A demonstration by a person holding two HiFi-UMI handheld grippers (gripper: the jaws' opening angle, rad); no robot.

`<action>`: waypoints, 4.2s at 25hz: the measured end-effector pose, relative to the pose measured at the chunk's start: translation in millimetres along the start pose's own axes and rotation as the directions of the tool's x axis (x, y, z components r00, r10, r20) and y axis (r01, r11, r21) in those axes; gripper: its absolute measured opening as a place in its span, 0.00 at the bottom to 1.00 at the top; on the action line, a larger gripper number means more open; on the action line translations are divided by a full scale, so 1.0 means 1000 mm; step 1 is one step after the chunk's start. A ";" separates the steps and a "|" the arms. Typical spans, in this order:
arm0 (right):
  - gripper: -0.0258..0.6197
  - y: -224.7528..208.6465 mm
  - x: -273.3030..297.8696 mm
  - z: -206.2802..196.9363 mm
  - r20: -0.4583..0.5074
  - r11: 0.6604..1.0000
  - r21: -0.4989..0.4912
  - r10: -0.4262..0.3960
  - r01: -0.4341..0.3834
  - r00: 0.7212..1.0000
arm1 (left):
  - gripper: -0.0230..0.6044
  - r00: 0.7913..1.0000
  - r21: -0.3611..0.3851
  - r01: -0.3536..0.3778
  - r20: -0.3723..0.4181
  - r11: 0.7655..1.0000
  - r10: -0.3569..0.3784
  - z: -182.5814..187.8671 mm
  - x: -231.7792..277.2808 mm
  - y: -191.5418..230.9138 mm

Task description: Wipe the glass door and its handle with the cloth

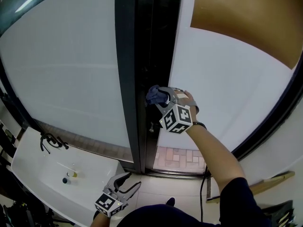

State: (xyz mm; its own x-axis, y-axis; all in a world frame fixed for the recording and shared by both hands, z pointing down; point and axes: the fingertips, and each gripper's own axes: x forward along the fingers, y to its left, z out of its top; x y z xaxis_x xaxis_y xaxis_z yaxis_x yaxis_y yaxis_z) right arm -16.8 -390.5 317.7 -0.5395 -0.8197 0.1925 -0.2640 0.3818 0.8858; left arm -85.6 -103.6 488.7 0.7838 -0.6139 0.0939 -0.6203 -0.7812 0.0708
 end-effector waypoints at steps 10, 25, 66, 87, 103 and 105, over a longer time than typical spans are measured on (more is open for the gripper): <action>0.28 0.017 -0.001 -0.016 -0.017 0.988 -0.151 -0.042 0.039 0.999 | 0.36 1.000 -0.010 0.024 -0.014 1.000 -0.025 -0.005 0.033 0.000; 0.28 0.007 -0.053 -0.103 -0.151 0.994 -0.103 -0.061 0.045 0.987 | 0.36 0.997 -0.009 0.067 -0.048 0.998 -0.068 -0.009 0.057 -0.021; 0.28 0.039 -0.019 -0.077 -0.142 0.995 -0.075 0.048 -0.059 0.989 | 0.36 0.997 -0.011 -0.005 -0.076 1.000 0.004 -0.018 0.022 -0.013; 0.28 0.020 -0.140 -0.231 -0.404 0.995 -0.100 -0.042 0.001 0.914 | 0.36 0.995 -0.014 0.068 -0.070 0.998 -0.069 -0.019 0.048 -0.024; 0.28 -0.010 -0.204 -0.278 -0.485 0.977 0.044 -0.162 0.209 0.859 | 0.36 0.994 0.007 0.075 -0.081 0.997 -0.074 -0.023 0.039 -0.032; 0.28 -0.009 -0.196 -0.256 -0.424 0.970 0.091 -0.167 0.225 0.890 | 0.36 0.994 0.012 0.062 -0.093 0.998 -0.061 -0.028 0.033 -0.031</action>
State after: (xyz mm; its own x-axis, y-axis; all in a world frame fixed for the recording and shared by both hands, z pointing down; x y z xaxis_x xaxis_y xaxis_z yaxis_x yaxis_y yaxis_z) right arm 295.7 -342.9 380.0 -0.0971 -0.9744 0.2028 -0.4500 0.2247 0.8643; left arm -41.2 -96.3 517.0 0.8140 -0.5519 0.1814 -0.5698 -0.8192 0.0646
